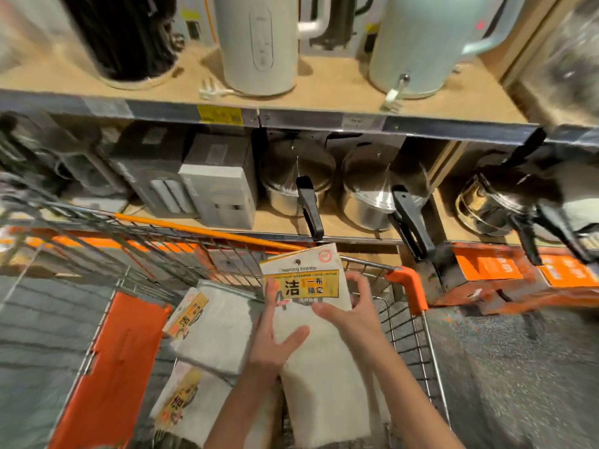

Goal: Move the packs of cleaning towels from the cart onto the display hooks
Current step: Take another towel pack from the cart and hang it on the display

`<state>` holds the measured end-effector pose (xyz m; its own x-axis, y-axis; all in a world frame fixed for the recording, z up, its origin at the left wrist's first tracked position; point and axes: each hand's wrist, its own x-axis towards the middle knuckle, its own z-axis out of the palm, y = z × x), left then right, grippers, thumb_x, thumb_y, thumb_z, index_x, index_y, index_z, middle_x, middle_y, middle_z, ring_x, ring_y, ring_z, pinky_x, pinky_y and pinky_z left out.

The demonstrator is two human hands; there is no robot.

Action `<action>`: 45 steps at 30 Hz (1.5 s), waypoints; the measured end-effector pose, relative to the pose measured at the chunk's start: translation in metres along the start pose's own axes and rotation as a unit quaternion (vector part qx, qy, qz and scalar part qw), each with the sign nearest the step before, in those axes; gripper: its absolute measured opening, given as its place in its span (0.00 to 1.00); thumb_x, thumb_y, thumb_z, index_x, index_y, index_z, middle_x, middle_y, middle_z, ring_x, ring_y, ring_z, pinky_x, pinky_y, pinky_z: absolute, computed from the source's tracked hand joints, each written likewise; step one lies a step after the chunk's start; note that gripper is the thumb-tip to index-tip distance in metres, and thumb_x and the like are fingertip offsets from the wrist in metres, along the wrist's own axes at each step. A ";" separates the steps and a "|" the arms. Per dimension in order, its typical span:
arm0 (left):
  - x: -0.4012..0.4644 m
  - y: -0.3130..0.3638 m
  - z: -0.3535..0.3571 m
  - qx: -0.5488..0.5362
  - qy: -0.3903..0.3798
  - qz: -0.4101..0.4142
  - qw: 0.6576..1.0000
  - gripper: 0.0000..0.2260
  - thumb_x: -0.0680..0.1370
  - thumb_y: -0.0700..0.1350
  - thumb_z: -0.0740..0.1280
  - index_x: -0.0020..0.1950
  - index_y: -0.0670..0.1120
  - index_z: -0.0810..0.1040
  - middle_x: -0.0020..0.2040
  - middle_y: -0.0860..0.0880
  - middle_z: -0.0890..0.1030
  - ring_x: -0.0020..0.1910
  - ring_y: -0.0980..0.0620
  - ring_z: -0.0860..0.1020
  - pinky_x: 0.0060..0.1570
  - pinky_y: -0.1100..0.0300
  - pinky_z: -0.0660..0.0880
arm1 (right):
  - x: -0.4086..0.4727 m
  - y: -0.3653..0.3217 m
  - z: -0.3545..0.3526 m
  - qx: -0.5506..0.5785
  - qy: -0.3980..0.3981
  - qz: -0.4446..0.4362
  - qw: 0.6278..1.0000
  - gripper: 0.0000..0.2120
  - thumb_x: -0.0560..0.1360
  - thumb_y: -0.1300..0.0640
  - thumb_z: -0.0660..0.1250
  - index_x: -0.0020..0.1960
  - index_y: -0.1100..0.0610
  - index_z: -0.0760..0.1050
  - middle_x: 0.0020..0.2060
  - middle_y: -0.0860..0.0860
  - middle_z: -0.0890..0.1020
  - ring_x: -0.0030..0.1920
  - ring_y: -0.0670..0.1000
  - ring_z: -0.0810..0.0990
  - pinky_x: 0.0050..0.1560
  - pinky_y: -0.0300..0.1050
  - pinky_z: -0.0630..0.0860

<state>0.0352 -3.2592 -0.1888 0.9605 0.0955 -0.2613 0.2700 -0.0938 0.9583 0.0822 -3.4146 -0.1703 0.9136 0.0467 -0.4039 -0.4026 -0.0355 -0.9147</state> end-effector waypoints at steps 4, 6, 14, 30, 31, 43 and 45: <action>-0.014 0.052 -0.020 0.109 0.021 0.053 0.992 0.41 0.65 0.62 0.69 0.64 0.82 0.42 0.67 0.54 0.62 0.68 0.55 0.63 0.69 0.55 0.60 | -0.027 -0.058 0.004 0.010 -0.035 -0.036 0.999 0.31 0.63 0.60 0.78 0.55 0.36 0.67 0.45 0.45 0.85 0.43 0.45 0.84 0.32 0.34 0.78; -0.021 0.075 -0.030 0.120 0.027 0.083 0.989 0.41 0.63 0.65 0.68 0.65 0.81 0.42 0.71 0.54 0.59 0.72 0.56 0.58 0.72 0.52 0.57 | -0.040 -0.083 0.009 0.019 -0.044 -0.052 0.998 0.33 0.62 0.60 0.78 0.56 0.36 0.67 0.45 0.47 0.85 0.44 0.46 0.85 0.33 0.36 0.78; -0.035 0.149 -0.075 0.064 0.055 0.196 0.977 0.36 0.62 0.65 0.68 0.64 0.81 0.54 0.56 0.58 0.61 0.52 0.78 0.66 0.49 0.82 0.64 | -0.081 -0.164 0.041 0.084 -0.067 -0.071 0.992 0.40 0.55 0.54 0.80 0.62 0.44 0.66 0.48 0.50 0.85 0.49 0.54 0.84 0.53 0.59 0.80; -0.063 0.198 -0.207 0.022 -0.109 0.206 0.972 0.37 0.65 0.65 0.66 0.64 0.82 0.45 0.65 0.74 0.55 0.71 0.65 0.45 0.69 0.56 0.45 | -0.176 -0.190 0.179 -0.065 0.190 -0.233 0.952 0.23 0.69 0.53 0.74 0.55 0.34 0.67 0.57 0.43 0.75 0.52 0.37 0.76 0.36 0.27 0.74; -0.066 0.199 -0.212 0.033 -0.118 0.206 0.971 0.37 0.66 0.65 0.65 0.63 0.82 0.43 0.67 0.73 0.55 0.68 0.67 0.41 0.69 0.54 0.44 | -0.182 -0.187 0.184 -0.051 0.206 -0.238 0.948 0.23 0.69 0.56 0.74 0.55 0.36 0.68 0.54 0.41 0.78 0.50 0.35 0.77 0.36 0.25 0.73; -0.152 0.196 -0.182 -0.045 -0.303 0.193 0.932 0.37 0.62 0.62 0.72 0.64 0.81 0.56 0.69 0.62 0.66 0.67 0.62 0.68 0.61 0.56 0.72 | -0.317 -0.154 0.183 0.017 0.406 -0.236 0.883 0.25 0.70 0.67 0.71 0.59 0.43 0.71 0.47 0.38 0.82 0.47 0.36 0.80 0.39 0.30 0.75; -0.170 0.191 -0.172 -0.085 -0.355 0.177 0.914 0.34 0.64 0.56 0.75 0.61 0.80 0.62 0.64 0.65 0.74 0.60 0.63 0.76 0.49 0.64 0.78 | -0.346 -0.144 0.180 0.022 0.432 -0.230 0.872 0.25 0.71 0.67 0.70 0.57 0.41 0.71 0.46 0.35 0.82 0.47 0.37 0.80 0.37 0.30 0.76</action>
<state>-0.0885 -3.1231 0.0584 0.8038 -0.5835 0.1159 -0.0217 0.1659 0.9859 -0.1865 -3.2461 0.0989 0.6727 -0.7246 0.1500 0.0339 -0.1723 -0.9845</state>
